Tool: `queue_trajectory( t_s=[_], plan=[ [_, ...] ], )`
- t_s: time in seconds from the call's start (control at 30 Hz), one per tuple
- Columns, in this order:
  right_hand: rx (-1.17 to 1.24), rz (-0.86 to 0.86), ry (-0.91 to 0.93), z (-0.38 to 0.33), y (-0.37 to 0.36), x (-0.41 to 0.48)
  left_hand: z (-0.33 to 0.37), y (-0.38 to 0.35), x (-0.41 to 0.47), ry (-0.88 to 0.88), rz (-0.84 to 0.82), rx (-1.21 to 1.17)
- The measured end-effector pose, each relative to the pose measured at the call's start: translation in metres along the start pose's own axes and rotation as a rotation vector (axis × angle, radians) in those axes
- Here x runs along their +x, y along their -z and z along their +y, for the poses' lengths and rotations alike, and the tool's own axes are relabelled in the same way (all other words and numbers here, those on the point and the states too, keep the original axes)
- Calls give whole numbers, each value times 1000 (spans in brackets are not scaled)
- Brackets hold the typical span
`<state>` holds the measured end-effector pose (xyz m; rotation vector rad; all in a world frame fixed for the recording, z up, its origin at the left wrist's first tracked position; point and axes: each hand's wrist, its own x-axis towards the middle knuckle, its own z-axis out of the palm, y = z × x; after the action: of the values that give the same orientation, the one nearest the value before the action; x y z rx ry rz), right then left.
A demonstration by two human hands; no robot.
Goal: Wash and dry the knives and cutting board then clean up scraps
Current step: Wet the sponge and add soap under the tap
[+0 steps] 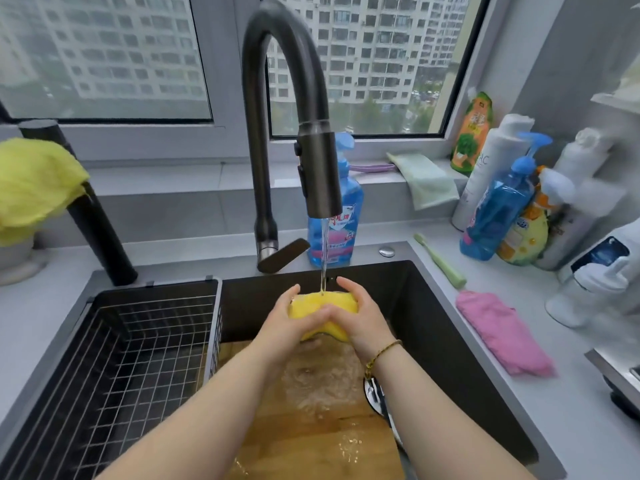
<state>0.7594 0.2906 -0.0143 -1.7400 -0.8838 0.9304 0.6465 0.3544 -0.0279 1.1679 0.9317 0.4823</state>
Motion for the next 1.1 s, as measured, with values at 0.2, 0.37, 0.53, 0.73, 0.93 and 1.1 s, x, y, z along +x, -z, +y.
queue_trajectory(
  t_s=[0.2, 0.37, 0.53, 0.73, 0.93, 1.1],
  plan=[
    [13, 48, 12, 15, -8, 22, -12, -9, 26, 26, -41, -125],
    [-44, 139, -2, 34, -25, 29, -25, -20, 33, 45, 105, -22],
    [196, 209, -246, 34, -35, 35, -23, -15, 38, 141, 324, -66],
    [159, -71, -326, 44, -45, 19, -27, -2, 34, 85, 243, 138],
    [16, 61, -217, 47, -52, 21, -28, -8, 33, 60, 233, 203],
    [113, 154, -356, 45, -44, 29, -20, -17, 32, 204, 225, 7]
  ],
)
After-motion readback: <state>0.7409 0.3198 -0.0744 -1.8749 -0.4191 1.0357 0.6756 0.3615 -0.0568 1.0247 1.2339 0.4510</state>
